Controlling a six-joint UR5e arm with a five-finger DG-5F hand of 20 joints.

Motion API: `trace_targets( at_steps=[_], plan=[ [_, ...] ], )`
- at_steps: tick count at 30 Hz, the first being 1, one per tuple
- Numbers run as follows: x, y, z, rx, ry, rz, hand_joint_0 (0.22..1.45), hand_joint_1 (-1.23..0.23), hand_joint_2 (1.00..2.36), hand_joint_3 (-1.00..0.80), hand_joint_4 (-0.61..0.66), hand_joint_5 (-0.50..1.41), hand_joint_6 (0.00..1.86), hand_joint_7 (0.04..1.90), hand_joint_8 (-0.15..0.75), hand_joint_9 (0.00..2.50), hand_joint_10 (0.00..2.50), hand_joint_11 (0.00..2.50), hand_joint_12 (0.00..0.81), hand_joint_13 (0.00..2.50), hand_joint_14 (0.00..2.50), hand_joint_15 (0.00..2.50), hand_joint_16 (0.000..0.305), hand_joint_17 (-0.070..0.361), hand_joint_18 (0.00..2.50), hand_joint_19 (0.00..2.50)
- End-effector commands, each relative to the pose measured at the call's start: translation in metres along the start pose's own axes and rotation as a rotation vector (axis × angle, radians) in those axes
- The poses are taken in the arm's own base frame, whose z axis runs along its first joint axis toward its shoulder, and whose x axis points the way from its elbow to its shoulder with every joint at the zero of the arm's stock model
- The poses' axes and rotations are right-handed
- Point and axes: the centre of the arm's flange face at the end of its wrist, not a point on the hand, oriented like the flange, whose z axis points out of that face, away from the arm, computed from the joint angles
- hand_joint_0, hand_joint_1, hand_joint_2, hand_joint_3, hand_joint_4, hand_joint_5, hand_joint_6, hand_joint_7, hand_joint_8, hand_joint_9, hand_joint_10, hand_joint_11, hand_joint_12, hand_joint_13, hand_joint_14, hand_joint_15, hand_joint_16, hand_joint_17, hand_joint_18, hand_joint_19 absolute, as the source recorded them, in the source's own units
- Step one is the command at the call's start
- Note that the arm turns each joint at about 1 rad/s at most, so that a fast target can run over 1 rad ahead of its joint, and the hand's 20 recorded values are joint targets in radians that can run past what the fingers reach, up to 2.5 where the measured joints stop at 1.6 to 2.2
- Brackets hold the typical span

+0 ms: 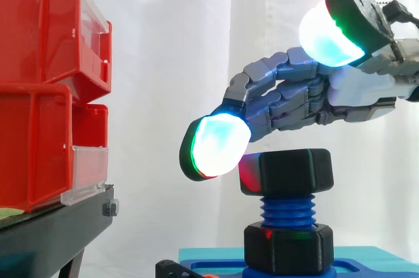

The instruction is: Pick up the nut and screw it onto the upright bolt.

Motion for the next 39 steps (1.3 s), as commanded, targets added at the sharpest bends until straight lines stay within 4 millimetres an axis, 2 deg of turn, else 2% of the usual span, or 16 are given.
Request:
trace_targets(
  at_steps=[1, 13, 28, 35, 39],
  plan=[
    [-0.001, -0.003, -0.001, 0.003, -0.002, -0.001, 0.49, -0.21, 1.00, -0.50, 0.22, -0.14, 0.50, 0.79, 0.199, 0.36, 0.00, 0.00, 0.258, 0.23, 0.00, 0.00, 0.028, 0.062, 0.00, 0.00],
    [-0.007, -0.015, -0.005, 0.009, -0.004, 0.001, 0.50, -0.26, 1.00, -0.50, 0.25, -0.13, 0.50, 0.91, 0.218, 0.39, 0.00, 0.00, 0.224, 0.27, 0.00, 0.00, 0.021, 0.047, 0.00, 0.00],
    [-0.013, -0.025, -0.009, 0.006, -0.007, -0.002, 0.50, -0.27, 1.00, -0.50, 0.26, -0.12, 0.50, 0.94, 0.224, 0.43, 0.00, 0.00, 0.213, 0.29, 0.00, 0.00, 0.019, 0.043, 0.00, 0.00],
    [-0.014, -0.028, -0.010, 0.011, -0.005, -0.001, 0.51, -0.28, 1.00, -0.50, 0.29, -0.10, 0.50, 0.98, 0.236, 0.54, 0.00, 0.00, 0.194, 0.35, 0.00, 0.00, 0.016, 0.035, 0.00, 0.00],
    [-0.016, -0.032, -0.012, 0.015, -0.007, -0.002, 0.51, -0.30, 1.00, -0.50, 0.31, -0.08, 0.50, 1.07, 0.243, 0.61, 0.00, 0.00, 0.179, 0.41, 0.00, 0.00, 0.013, 0.030, 0.06, 0.00]
  ],
)
